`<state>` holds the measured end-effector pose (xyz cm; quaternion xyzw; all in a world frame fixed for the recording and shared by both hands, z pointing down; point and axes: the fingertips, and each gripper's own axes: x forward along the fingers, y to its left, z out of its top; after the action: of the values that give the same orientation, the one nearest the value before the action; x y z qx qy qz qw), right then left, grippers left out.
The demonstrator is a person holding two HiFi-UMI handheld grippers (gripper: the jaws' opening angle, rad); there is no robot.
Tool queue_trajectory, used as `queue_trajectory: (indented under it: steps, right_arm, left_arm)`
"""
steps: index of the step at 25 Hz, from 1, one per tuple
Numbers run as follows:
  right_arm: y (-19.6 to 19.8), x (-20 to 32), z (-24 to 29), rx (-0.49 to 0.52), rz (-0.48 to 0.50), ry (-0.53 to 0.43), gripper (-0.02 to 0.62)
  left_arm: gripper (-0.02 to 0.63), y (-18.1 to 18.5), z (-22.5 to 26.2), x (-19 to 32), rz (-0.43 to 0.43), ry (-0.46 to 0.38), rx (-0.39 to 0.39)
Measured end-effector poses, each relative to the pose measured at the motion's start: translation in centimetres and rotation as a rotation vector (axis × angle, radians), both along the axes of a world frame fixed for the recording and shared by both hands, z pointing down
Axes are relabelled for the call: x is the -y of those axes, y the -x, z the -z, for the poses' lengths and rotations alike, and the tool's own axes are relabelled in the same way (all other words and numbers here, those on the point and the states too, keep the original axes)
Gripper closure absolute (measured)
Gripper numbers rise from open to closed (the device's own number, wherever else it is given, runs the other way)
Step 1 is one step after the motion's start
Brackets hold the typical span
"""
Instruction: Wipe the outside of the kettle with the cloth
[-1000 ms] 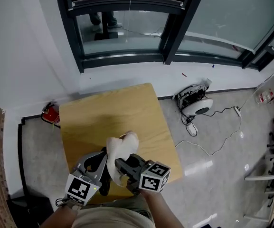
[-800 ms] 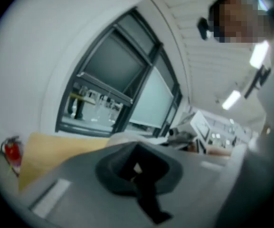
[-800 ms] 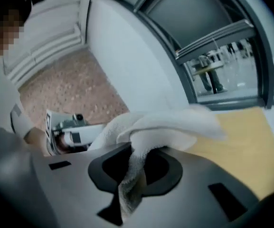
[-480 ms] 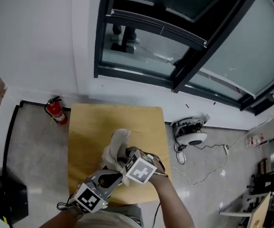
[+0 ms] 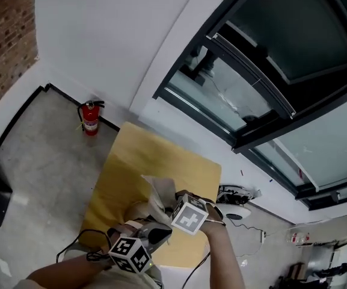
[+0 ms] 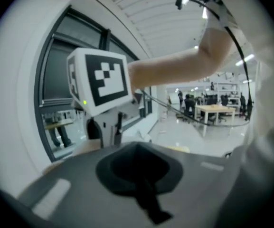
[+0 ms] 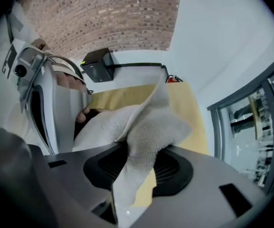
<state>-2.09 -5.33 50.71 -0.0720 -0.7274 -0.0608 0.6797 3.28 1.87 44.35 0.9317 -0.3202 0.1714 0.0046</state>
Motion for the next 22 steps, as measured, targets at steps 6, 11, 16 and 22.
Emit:
queue_trajectory:
  steps: [6,11,16,22]
  right_arm:
    - [-0.4,0.2,-1.0,-0.065,-0.01,0.075,0.417]
    - [-0.1,-0.9,-1.1,-0.073,-0.072,0.145,0.5]
    - [-0.6,-0.4,-0.4,0.181,-0.266,0.035,0.52]
    - [-2.9,6.6,6.2,0.527,-0.609,-0.096,0.523]
  left_arm:
    - [0.62,0.1,0.4,-0.2,-0.005,0.015,-0.038]
    - [0.614,0.2,0.3,-0.2,0.001,0.004,-0.004]
    - [0.611,-0.4,-0.4,-0.2,-0.018,-0.035,0.068]
    - [0.611,-1.0,-1.4,-0.5,-0.045,-0.068,0.212]
